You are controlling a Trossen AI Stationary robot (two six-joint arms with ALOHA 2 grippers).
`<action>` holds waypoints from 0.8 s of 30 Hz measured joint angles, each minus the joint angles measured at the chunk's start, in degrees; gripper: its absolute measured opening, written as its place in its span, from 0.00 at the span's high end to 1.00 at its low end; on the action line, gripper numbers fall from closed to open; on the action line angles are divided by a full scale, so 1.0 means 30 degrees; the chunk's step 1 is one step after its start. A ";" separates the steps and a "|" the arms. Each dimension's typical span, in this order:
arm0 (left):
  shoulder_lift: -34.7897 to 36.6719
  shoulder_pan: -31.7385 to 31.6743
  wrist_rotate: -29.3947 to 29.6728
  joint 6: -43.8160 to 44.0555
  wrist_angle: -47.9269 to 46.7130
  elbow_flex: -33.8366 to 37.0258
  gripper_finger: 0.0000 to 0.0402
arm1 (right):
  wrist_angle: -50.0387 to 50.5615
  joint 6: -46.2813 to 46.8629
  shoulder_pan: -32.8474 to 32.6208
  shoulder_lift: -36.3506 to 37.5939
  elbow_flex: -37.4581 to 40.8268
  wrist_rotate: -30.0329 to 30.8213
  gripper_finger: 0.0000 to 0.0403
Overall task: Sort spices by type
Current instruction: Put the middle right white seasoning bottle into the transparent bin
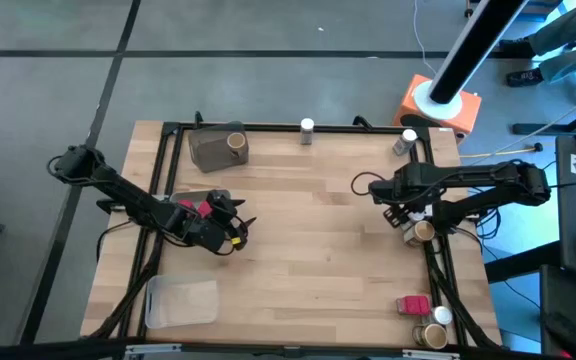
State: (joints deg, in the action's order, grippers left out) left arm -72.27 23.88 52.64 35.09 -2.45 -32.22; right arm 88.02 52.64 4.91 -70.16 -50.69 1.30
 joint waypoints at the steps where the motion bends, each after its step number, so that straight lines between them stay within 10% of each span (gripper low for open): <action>1: 0.0000 0.0000 0.0000 -0.0005 -0.0004 0.0004 0.27 | -0.0100 0.0000 0.0000 -0.0079 0.0097 -0.0164 0.26; 15: 0.0000 0.0000 0.0000 -0.0029 -0.0136 0.0013 0.27 | -0.2091 -0.1049 0.0000 -0.1223 0.1155 -0.1859 0.26; 24: 0.0000 0.0001 0.0000 -0.0066 -0.0128 0.0013 0.27 | -0.2903 -0.1698 -0.0022 -0.1195 0.1113 -0.2383 0.48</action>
State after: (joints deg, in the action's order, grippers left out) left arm -72.27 23.88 52.64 34.89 -2.83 -32.18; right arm 79.31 47.55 4.84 -73.74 -47.35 -5.86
